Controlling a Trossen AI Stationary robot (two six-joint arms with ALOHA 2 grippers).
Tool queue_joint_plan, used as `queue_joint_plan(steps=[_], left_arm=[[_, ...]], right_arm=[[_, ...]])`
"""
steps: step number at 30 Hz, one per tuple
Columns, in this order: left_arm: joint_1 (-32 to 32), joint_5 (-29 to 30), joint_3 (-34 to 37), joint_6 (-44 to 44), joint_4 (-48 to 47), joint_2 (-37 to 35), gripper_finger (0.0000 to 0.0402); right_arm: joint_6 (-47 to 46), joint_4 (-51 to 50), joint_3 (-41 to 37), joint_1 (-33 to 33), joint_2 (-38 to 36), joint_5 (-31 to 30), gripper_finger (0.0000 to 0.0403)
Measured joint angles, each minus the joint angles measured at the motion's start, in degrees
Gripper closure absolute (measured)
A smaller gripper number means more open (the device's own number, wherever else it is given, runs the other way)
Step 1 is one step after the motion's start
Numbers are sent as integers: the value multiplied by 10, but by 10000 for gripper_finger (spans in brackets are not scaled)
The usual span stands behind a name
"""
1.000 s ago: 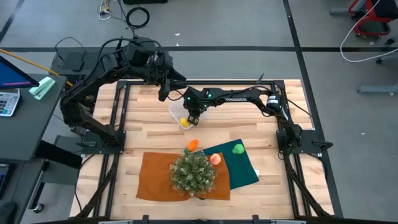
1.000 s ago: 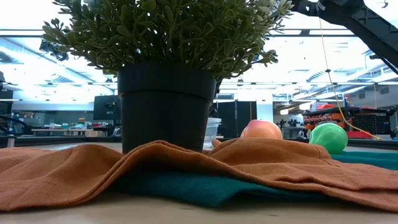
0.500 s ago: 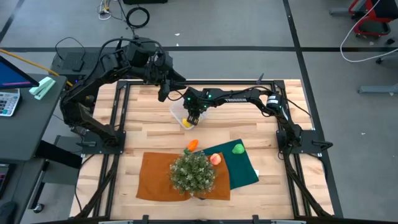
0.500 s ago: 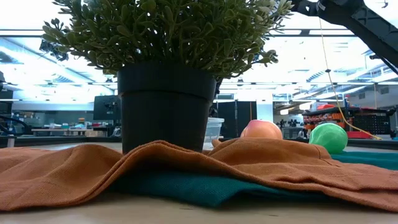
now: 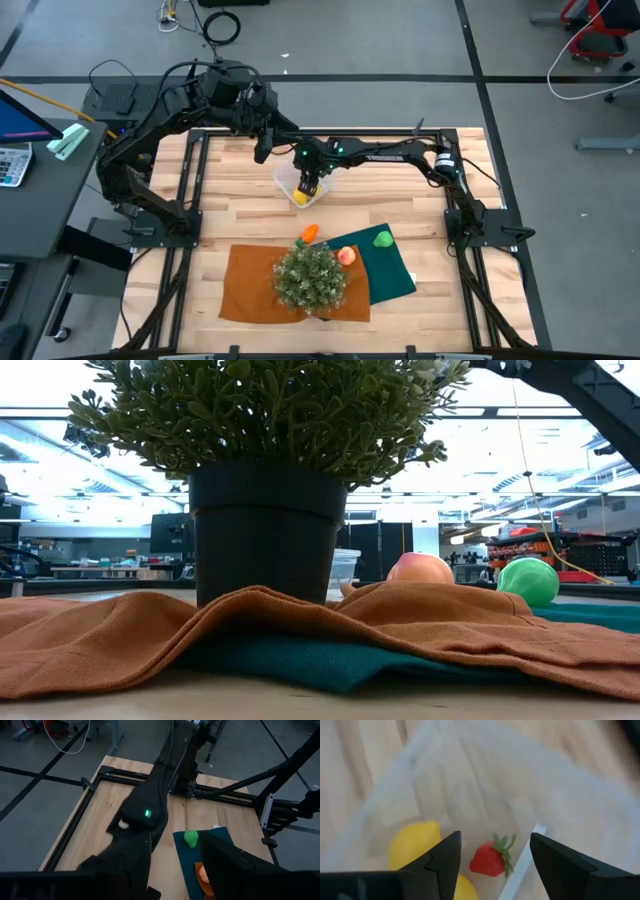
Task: Pick and placing Produce into tupperware
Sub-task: Put the pear into the transparent container
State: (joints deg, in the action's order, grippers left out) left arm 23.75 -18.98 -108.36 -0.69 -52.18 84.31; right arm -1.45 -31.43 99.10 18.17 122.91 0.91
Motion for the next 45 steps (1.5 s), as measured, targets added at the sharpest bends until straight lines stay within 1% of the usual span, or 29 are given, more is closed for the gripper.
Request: queue_joint_plan(steps=[4,10,15,21,28,33,37,40,45], left_arm=[[0,0,0,0,0,0,225],[0,0,0,-1,2,0,228],[0,0,0,-7,7,0,227],[0,0,0,-13,12,0,226],[0,0,0,-15,13,0,227],[0,0,0,-14,14,0,225],[0,0,0,-11,14,0,229],[-1,0,0,-11,14,0,227],[-6,0,0,-10,14,0,224]], right_arm=[[0,-26,0,2,-45,8,203],[1,-124,-2,0,-131,10,212],[15,-186,-40,0,-204,12,217],[5,-204,-141,0,-308,17,222],[-54,-213,-279,-8,-443,71,225],[-107,-224,-371,-28,-537,87,225],[-147,-227,-443,-56,-600,101,226],[-168,-226,-489,-89,-634,112,225],[-158,-223,-536,-156,-649,125,222]])
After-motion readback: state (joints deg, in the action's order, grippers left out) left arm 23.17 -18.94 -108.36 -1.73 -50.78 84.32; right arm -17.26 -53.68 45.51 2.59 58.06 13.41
